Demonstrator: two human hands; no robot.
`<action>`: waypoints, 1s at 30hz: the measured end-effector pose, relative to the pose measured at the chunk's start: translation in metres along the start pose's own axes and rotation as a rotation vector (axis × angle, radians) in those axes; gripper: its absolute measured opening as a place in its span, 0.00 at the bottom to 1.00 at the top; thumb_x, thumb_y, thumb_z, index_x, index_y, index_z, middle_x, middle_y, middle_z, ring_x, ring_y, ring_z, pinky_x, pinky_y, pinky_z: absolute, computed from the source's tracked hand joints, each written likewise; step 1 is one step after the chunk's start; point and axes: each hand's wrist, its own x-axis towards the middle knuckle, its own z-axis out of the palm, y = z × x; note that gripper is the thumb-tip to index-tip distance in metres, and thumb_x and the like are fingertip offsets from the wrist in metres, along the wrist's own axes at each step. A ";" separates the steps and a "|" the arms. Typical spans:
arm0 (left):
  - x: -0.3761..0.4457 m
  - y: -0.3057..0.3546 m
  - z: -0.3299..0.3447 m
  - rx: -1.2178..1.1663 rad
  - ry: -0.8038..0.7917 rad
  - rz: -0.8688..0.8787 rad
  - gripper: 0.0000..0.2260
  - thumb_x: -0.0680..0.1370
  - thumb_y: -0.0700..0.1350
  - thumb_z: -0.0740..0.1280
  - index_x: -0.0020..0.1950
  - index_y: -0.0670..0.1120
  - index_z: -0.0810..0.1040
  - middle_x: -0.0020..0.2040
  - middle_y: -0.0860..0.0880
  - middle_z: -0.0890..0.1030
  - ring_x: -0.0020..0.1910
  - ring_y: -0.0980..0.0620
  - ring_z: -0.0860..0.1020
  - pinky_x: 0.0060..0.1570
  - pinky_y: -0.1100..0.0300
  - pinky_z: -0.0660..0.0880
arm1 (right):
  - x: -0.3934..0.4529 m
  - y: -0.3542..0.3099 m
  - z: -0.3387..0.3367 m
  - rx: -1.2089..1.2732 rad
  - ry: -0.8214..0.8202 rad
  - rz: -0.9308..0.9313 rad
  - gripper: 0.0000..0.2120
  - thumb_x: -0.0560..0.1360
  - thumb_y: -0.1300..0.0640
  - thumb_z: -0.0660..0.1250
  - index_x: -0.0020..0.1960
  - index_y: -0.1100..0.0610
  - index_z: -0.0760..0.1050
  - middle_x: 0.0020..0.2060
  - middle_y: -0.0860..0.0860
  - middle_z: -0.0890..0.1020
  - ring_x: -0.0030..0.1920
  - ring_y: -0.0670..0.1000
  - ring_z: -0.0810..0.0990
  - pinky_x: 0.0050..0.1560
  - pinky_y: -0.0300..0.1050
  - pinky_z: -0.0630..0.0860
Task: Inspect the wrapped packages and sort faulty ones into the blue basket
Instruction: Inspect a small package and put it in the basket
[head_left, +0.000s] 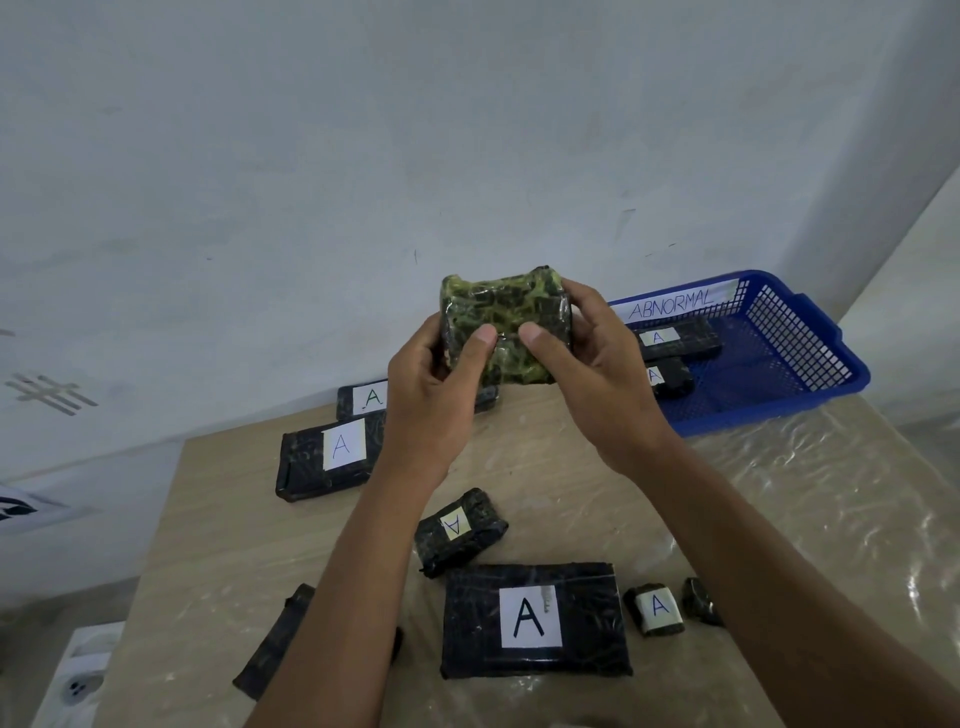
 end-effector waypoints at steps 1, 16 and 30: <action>0.000 0.000 0.000 -0.006 0.011 -0.003 0.07 0.83 0.42 0.68 0.59 0.44 0.83 0.49 0.51 0.87 0.50 0.57 0.85 0.48 0.67 0.78 | 0.000 0.000 -0.002 0.010 -0.020 0.016 0.23 0.82 0.63 0.68 0.75 0.56 0.69 0.57 0.54 0.86 0.60 0.52 0.84 0.62 0.49 0.81; 0.003 -0.002 -0.012 -0.217 -0.043 -0.152 0.16 0.78 0.34 0.71 0.65 0.41 0.81 0.56 0.46 0.87 0.59 0.48 0.85 0.62 0.53 0.80 | -0.003 0.006 -0.012 -0.056 -0.077 -0.048 0.37 0.79 0.61 0.72 0.82 0.53 0.58 0.69 0.51 0.79 0.68 0.48 0.79 0.62 0.45 0.80; -0.002 0.000 -0.004 -0.121 -0.121 0.016 0.31 0.76 0.61 0.68 0.78 0.56 0.67 0.71 0.50 0.75 0.68 0.54 0.77 0.67 0.54 0.75 | 0.001 0.005 -0.004 -0.088 0.056 -0.209 0.17 0.74 0.50 0.71 0.60 0.57 0.79 0.65 0.59 0.76 0.65 0.49 0.79 0.60 0.44 0.79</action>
